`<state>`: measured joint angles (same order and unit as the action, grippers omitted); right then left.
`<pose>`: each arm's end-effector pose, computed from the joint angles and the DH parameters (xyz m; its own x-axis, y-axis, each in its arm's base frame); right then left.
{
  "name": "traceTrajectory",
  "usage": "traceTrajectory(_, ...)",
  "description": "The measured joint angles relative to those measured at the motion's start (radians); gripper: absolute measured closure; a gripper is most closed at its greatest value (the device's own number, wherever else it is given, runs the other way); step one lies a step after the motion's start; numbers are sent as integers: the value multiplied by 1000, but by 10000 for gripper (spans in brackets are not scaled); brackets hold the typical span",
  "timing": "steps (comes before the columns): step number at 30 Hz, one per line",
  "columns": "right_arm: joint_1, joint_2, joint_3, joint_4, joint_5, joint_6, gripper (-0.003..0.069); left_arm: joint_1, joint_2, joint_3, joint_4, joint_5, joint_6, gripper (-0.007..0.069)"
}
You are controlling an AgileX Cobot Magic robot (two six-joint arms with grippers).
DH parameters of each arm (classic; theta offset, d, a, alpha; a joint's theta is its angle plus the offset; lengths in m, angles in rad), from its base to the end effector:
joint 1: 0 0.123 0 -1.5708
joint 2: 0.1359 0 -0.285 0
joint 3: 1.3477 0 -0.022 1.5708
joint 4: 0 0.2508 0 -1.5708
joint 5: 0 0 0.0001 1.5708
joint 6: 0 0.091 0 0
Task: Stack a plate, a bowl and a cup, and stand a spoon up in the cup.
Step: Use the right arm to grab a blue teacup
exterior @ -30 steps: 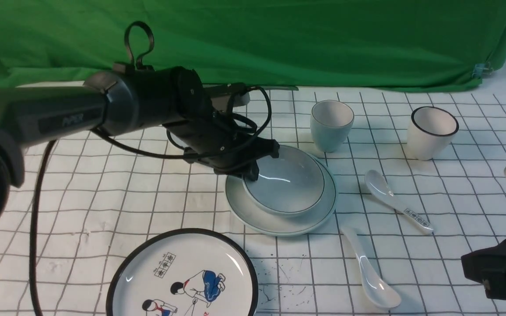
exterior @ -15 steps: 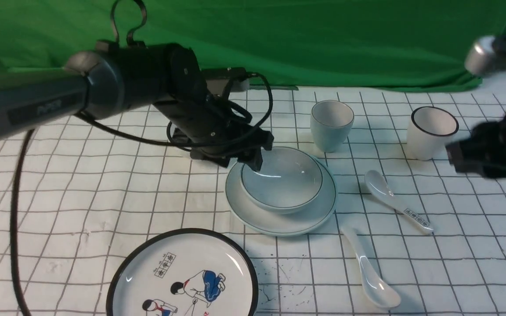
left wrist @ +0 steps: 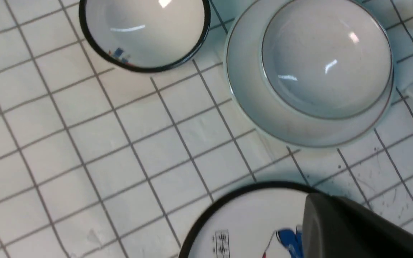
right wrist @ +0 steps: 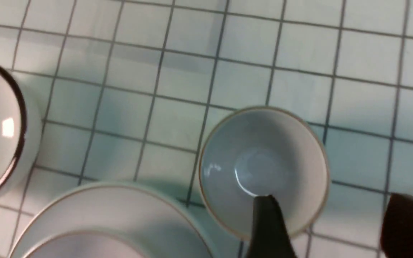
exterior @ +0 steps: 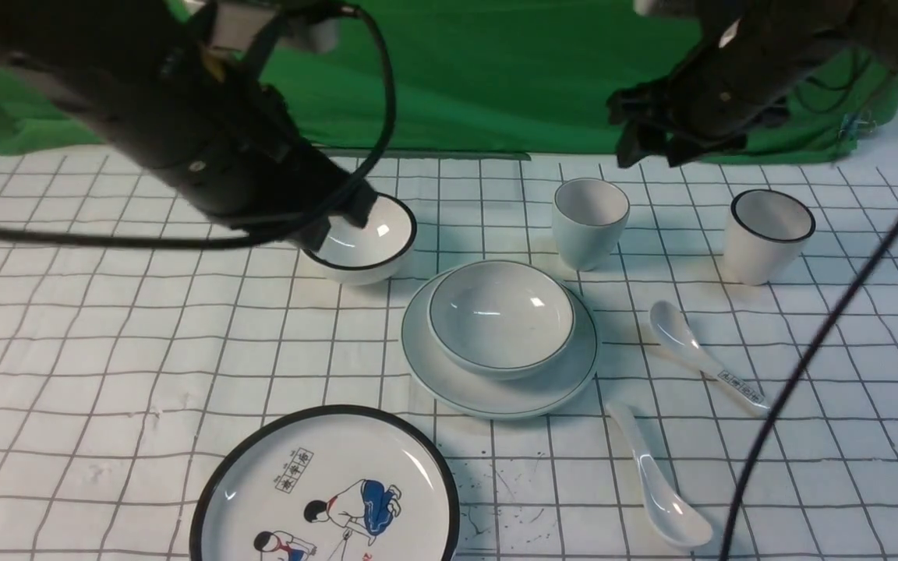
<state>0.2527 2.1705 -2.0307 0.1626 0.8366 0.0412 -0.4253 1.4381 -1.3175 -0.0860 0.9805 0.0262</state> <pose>0.4815 0.1356 0.2732 -0.7877 -0.0495 -0.6140 -0.2062 0.9605 0.1871 0.2709 -0.1298 0.3446 -0.7820 0.3304 -0.5286 0.4291 0.9004 -0.0720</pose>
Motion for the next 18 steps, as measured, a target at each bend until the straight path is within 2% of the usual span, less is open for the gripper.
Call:
traceTrajectory(4,-1,154,-144,4,69,-3,211,0,-147,133,2,-2,-13,624)
traceTrajectory(9,-1,215,-169,4,102,-7,232,0,-236,210,25,-15,-55,624)
traceTrajectory(10,-1,223,-170,4,105,-15,308,0,-265,225,35,-23,-65,624)
traceTrajectory(11,-1,224,-170,4,106,-20,339,0,-269,227,37,-27,-68,624)
traceTrajectory(12,-1,224,-173,3,108,-35,468,0,-291,239,56,-37,-83,624)
traceTrajectory(13,-1,221,-179,3,114,-41,535,0,-296,239,64,-37,-87,624)
traceTrajectory(14,-1,213,-191,0,137,-51,566,0,-303,240,73,-42,-97,624)
traceTrajectory(17,-1,186,-226,-8,194,-61,568,0,-307,241,86,-47,-107,624)
traceTrajectory(18,-1,151,-253,-8,260,-65,568,0,-307,241,95,-53,-108,624)
